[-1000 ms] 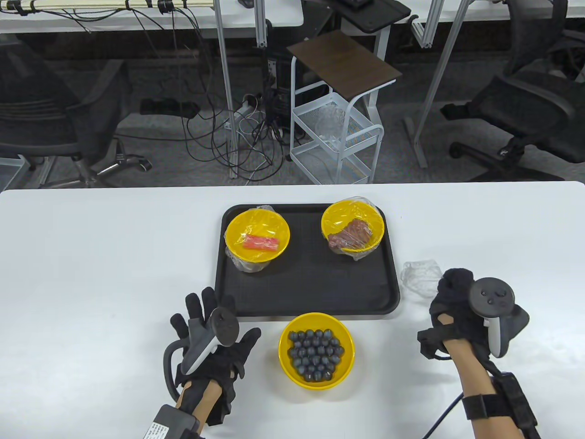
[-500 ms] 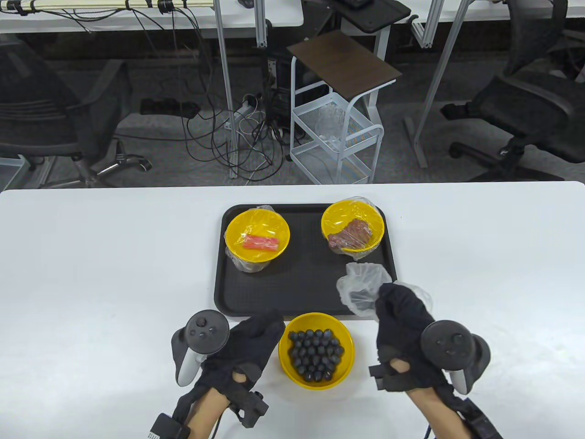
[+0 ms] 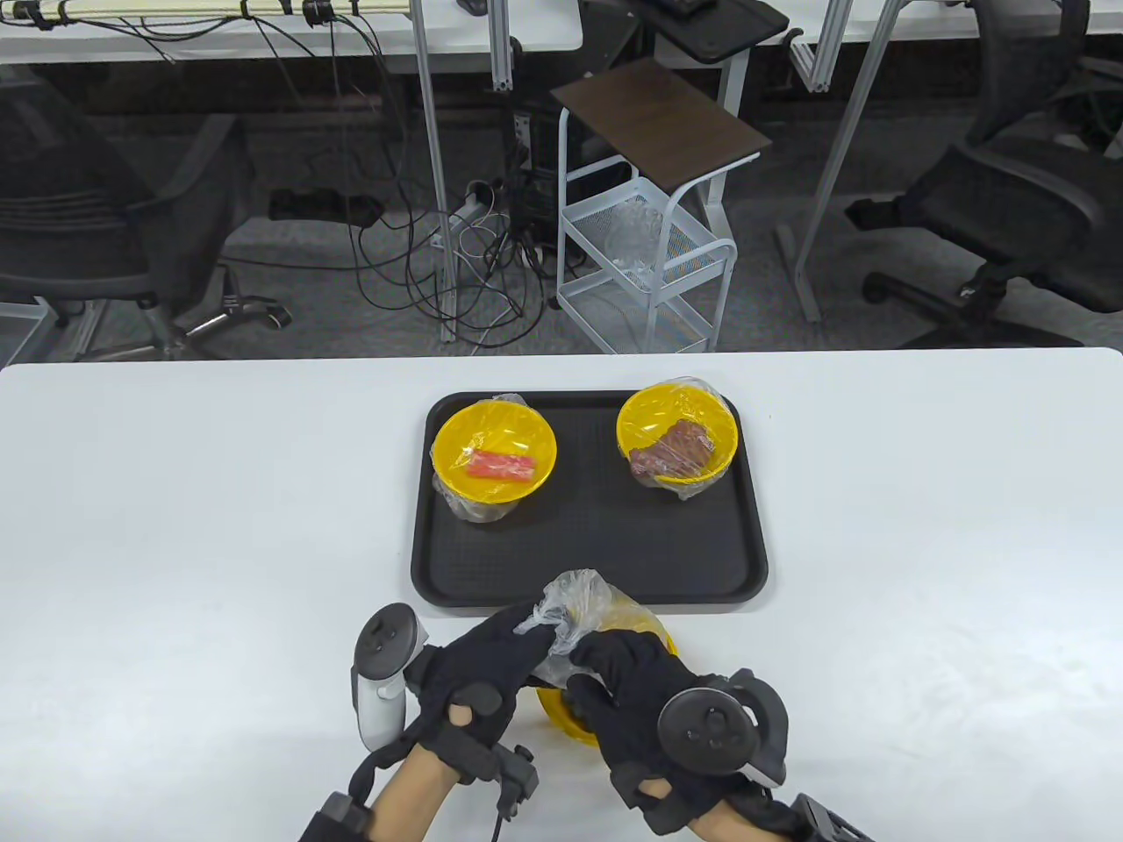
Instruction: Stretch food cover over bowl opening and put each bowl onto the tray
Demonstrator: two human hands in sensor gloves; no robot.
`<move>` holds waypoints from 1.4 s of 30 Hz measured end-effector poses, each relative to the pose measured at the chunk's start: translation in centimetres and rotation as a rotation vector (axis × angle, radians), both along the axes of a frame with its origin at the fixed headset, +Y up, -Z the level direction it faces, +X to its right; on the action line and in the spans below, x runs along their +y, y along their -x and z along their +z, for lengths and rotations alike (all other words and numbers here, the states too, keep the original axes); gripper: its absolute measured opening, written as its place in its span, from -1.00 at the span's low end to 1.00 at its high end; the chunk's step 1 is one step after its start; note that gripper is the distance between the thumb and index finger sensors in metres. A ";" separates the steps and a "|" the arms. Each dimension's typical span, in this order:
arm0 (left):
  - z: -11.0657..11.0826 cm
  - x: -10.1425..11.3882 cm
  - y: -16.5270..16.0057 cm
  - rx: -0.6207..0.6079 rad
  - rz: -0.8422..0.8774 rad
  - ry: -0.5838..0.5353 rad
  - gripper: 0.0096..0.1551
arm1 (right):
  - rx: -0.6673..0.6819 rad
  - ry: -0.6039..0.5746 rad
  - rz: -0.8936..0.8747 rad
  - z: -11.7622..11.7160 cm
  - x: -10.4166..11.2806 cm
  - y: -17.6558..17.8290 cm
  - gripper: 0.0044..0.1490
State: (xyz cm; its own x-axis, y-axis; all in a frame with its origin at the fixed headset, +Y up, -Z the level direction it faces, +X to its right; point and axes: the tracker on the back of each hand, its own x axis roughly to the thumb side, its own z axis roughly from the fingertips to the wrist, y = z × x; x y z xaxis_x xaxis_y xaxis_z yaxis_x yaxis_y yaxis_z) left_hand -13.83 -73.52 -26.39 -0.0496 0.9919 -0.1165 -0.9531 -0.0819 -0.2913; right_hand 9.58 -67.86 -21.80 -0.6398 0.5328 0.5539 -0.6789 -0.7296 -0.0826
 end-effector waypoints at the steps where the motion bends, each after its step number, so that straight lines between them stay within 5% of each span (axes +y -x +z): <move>1: 0.0 0.1 0.3 0.014 0.007 -0.007 -0.52 | -0.018 -0.009 -0.025 0.2 0.2 -0.6 -0.21; 5: -0.2 0.2 1.1 -0.006 0.078 -0.011 -0.53 | -0.172 -0.022 -0.183 -0.6 0.6 -4.0 -0.24; 11: -0.4 1.1 0.5 -0.203 0.277 -0.054 -0.53 | -0.243 0.373 -0.420 -4.4 -2.7 -7.3 -0.23; 16: -0.1 1.9 -0.2 -0.314 0.423 -0.075 -0.53 | -0.022 0.645 -0.581 -5.8 -5.3 -6.4 -0.08; 20: -0.1 1.6 -0.1 -0.273 0.379 -0.061 -0.53 | 0.322 0.806 -0.733 -5.5 -6.0 -4.2 0.20; 29: 0.0 0.2 -1.4 -0.274 0.132 -0.023 -0.53 | 0.371 0.729 -0.550 -4.0 -4.8 -1.1 0.31; 34: 0.0 -0.2 -1.3 -0.258 0.125 0.014 -0.53 | 0.268 0.731 -0.566 -4.4 -5.3 -2.3 -0.05; 42: 0.3 -0.4 -0.2 -0.096 0.069 0.024 -0.53 | 0.092 0.684 -0.531 -4.4 -5.1 -3.8 -0.26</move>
State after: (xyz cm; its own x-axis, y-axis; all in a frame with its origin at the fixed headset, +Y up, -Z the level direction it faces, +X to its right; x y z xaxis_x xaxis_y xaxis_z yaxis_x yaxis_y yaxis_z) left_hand -13.59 -73.90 -26.07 -0.1054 0.9834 -0.1476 -0.9128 -0.1546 -0.3779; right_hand 13.34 -72.99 -26.20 -0.1805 0.9827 0.0406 -0.9261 -0.1837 0.3295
